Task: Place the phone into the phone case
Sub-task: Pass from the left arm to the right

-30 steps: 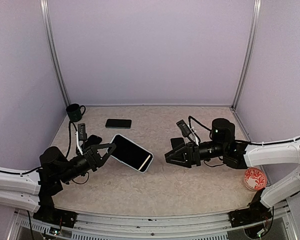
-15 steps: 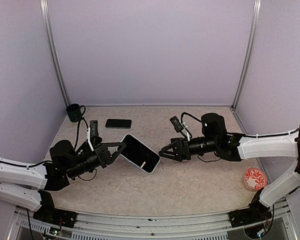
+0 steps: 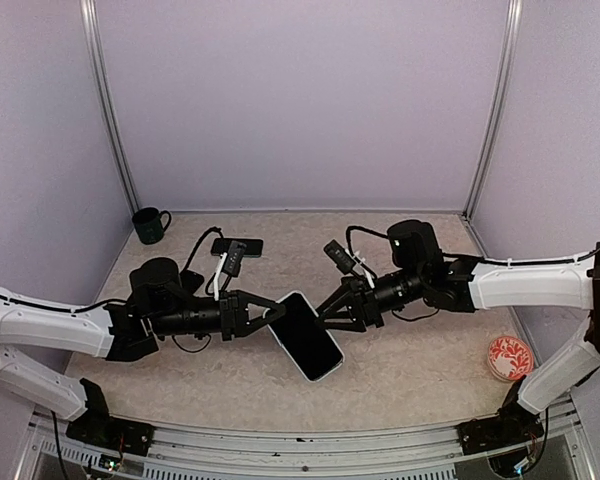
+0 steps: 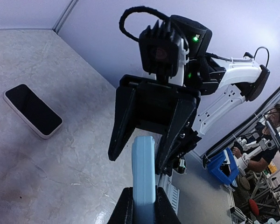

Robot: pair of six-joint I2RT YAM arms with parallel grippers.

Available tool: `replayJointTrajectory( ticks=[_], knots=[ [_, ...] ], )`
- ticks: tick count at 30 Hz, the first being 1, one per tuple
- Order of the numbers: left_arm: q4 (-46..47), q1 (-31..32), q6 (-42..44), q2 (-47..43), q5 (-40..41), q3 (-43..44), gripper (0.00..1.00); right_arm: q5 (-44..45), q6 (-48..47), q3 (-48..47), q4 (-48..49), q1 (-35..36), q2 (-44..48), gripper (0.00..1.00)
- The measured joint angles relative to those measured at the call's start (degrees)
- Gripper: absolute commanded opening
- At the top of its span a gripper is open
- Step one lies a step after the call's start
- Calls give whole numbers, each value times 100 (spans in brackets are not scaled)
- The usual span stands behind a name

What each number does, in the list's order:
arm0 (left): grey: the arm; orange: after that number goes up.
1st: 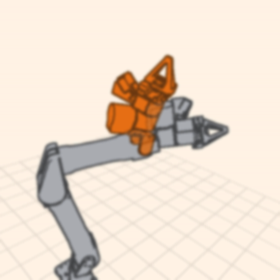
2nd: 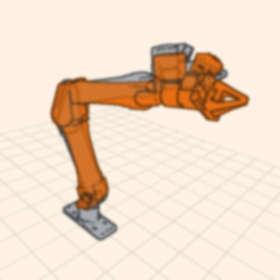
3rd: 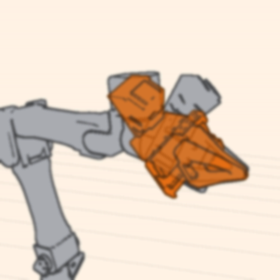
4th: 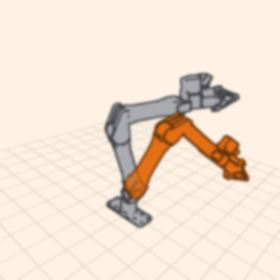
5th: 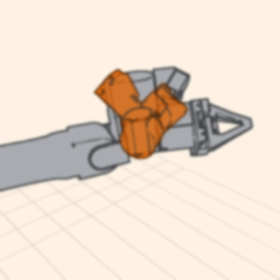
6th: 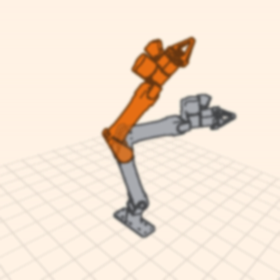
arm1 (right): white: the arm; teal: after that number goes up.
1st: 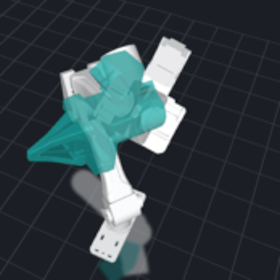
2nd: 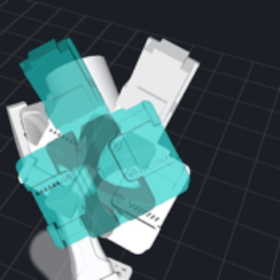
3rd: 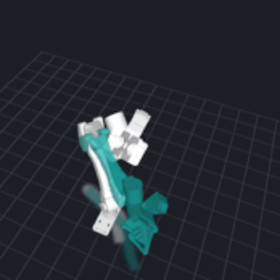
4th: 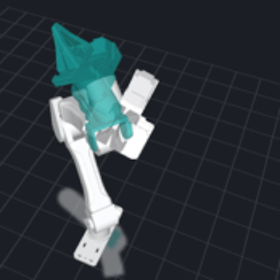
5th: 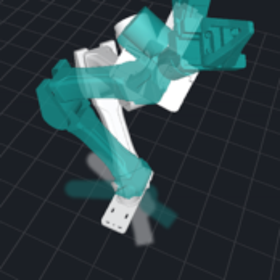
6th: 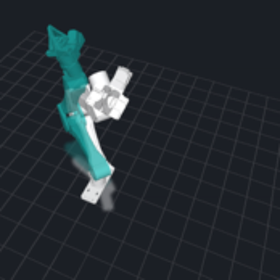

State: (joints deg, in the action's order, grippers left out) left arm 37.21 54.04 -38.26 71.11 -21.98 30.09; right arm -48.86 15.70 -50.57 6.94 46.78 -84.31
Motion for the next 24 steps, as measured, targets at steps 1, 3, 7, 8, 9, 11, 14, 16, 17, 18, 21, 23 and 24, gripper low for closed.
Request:
replayJointTrajectory(
  ticks=[1, 3, 7, 8, 9, 11, 14, 16, 17, 18, 21, 23, 24],
  knots=[
    [-48, 0, 13, 39, -83, 22, 0, -111, -17, 24, 15, 4, -2, 34],
    [-101, 0, 35, 79, -229, 39, 0, -354, -26, 72, 31, 9, -2, 31],
    [-212, -2, 109, 107, -452, 57, 0, -811, -13, 186, 68, 9, -13, 29],
    [-251, -2, 127, 120, -498, 81, 0, -892, -11, 203, 63, 9, -26, 28],
    [-282, -2, 136, 131, -527, 109, 0, -942, -13, 214, 66, 11, -35, 28],
    [-304, -2, 153, 157, -588, 164, 0, -1032, -7, 234, 66, 26, -61, 28],
    [-317, -2, 175, 181, -643, 236, 0, -1069, -4, 245, 63, 66, -109, 24],
    [-317, -2, 192, 181, -660, 245, 0, -1075, -17, 245, 63, 122, -144, 16],
    [-321, -2, 199, 184, -671, 245, 0, -1078, -28, 245, 63, 151, -164, 10],
    [-323, -2, 210, 186, -680, 245, 0, -1080, -37, 245, 63, 184, -192, 4],
    [-396, -2, 238, 197, -756, 245, 0, -1104, -20, 245, 20, 219, -278, 0],
    [-446, -2, 247, 208, -763, 245, 0, -1119, -39, 245, 24, 219, -321, 0],
    [-468, -4, 249, 214, -763, 245, 0, -1134, -39, 245, 24, 219, -341, 0]
  ],
)
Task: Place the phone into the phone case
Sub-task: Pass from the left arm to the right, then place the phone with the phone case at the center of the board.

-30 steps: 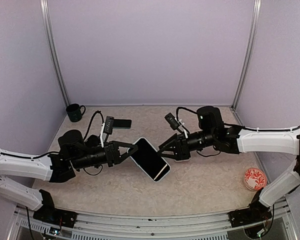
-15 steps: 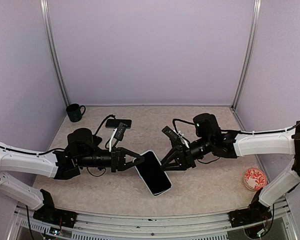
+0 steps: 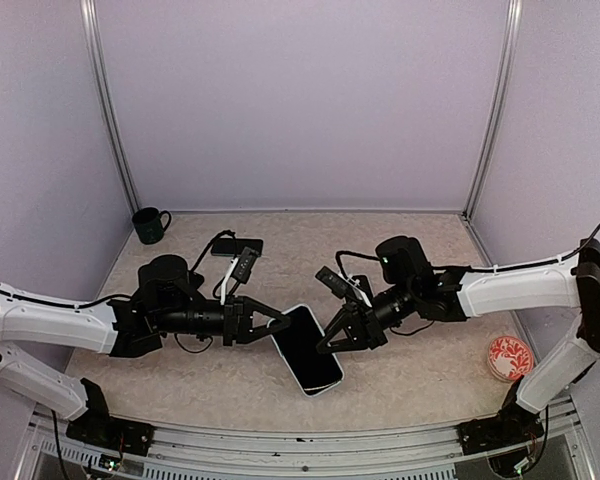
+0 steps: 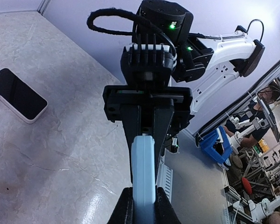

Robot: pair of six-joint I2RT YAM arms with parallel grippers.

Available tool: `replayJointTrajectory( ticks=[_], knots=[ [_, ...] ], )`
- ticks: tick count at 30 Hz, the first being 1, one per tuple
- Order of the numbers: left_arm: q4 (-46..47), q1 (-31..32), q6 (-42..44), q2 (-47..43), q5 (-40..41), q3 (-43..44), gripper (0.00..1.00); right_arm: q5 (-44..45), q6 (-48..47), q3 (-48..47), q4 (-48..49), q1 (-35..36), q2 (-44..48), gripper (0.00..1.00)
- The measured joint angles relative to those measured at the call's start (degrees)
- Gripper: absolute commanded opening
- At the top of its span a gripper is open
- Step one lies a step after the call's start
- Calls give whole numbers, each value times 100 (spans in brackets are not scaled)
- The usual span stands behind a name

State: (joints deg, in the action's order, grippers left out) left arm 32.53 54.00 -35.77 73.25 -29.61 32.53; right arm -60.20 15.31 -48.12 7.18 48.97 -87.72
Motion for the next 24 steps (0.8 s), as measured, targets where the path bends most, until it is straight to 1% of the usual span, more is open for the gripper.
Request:
replayJointTrajectory(
  ticks=[1, 2, 4, 6, 8, 9, 10, 13, 16, 20, 24],
  knots=[
    [-7, -7, 0, 7, 0, 0, 2, -11, 0, 0, 0, 0, -11, 0],
    [-7, -9, 2, 13, 0, 0, 15, -24, 4, 0, 0, 0, -15, 0],
    [-4, -24, 0, 17, -2, 0, 35, -33, 31, 2, 20, 0, -20, 0],
    [48, -39, -15, 15, 4, 2, 62, -31, 85, 11, 48, 4, -20, 0],
    [96, -96, -22, 2, 46, 24, 86, -15, 140, 35, 44, 24, -20, 0],
    [111, -129, -31, -20, 79, 28, 97, 4, 195, 42, 44, 31, -22, 0],
    [116, -153, -35, -48, 120, 28, 99, 42, 243, 39, 48, 37, -26, 0],
    [87, -216, -42, -245, 358, 28, 99, 249, 437, 39, 109, 37, -52, 0],
    [39, -284, -44, -608, 791, -46, 99, 535, 673, 26, 160, 35, -120, 0],
    [2, -437, -107, -1331, 1473, -426, 99, 1034, 1032, -94, 188, -9, -313, 0],
    [-76, -533, -205, -1821, 1937, -767, 99, 1436, 1445, -354, 214, -83, -667, 0]
  ],
)
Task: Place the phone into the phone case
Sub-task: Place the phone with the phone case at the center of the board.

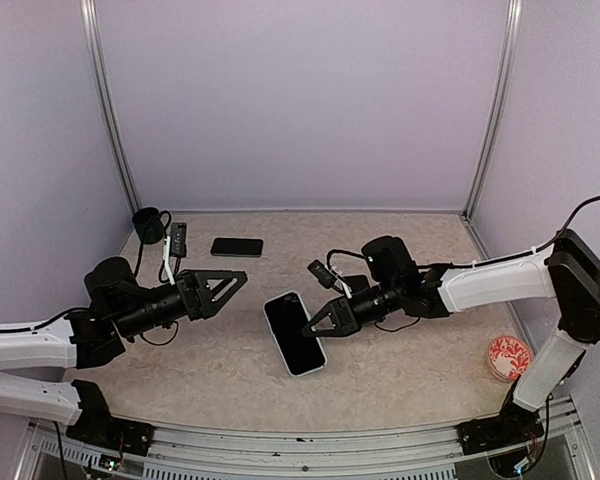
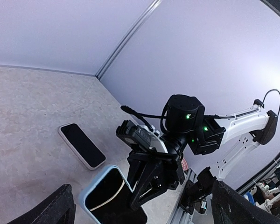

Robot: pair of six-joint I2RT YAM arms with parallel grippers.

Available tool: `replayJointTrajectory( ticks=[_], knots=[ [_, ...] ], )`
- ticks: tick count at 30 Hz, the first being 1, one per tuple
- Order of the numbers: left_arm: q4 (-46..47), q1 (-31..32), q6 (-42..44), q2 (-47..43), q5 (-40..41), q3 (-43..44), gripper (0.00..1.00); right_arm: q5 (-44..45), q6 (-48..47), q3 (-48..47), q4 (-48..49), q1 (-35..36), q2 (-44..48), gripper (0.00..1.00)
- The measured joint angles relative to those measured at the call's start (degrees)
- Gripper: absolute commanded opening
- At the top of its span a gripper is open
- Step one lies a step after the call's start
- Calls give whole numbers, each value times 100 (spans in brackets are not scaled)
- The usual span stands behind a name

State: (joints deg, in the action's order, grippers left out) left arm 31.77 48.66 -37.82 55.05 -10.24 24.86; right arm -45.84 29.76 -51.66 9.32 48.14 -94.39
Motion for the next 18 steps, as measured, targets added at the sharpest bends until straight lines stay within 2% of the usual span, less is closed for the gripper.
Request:
replayJointTrajectory(
  ticks=[8, 18],
  knots=[
    [-162, -11, -166, -424, 431, -306, 99, 623, 804, -601, -9, -341, -911, 0],
    [-203, -11, -297, -645, 542, -479, 99, 822, 1388, -1266, -138, -745, -1652, 0]
  ],
)
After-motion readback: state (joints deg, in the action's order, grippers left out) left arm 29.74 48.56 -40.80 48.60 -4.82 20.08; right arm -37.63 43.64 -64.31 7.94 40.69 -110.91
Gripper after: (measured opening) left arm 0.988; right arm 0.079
